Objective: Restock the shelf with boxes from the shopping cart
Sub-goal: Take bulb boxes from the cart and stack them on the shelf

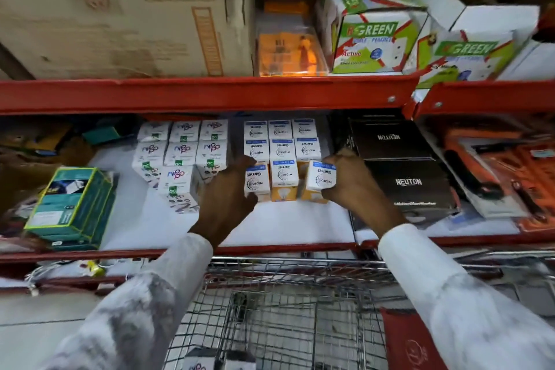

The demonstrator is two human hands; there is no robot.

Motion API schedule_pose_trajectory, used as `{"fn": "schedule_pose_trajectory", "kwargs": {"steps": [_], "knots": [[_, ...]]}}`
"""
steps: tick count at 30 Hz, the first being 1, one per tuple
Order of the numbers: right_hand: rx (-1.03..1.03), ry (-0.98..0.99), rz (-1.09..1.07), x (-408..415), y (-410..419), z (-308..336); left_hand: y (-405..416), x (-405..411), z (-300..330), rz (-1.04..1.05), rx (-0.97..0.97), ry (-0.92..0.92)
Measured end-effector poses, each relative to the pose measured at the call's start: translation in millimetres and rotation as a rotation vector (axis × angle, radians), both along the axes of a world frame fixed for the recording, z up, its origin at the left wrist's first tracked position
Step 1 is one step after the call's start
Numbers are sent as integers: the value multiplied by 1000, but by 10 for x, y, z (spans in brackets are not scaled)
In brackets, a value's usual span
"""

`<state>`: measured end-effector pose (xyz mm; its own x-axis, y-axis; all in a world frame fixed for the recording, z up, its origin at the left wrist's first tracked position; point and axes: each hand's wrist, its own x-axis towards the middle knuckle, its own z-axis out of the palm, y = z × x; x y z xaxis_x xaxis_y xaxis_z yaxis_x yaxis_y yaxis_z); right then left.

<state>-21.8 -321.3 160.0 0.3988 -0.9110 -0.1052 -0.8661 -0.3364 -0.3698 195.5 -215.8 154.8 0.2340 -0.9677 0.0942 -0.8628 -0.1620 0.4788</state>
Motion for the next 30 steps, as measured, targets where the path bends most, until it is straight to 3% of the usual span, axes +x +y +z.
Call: {"fn": "schedule_pose_trajectory", "kwargs": {"steps": [15,24,30], "knots": [[-30,35,108,157,-197,-297,-217,3,-255,1,0,60],[10,-43,72,136,-189,-373,-169,56,-335,-51,-28,82],[-155,35,114,94,163,-342,264,181,-305,-140,-28,22]]}}
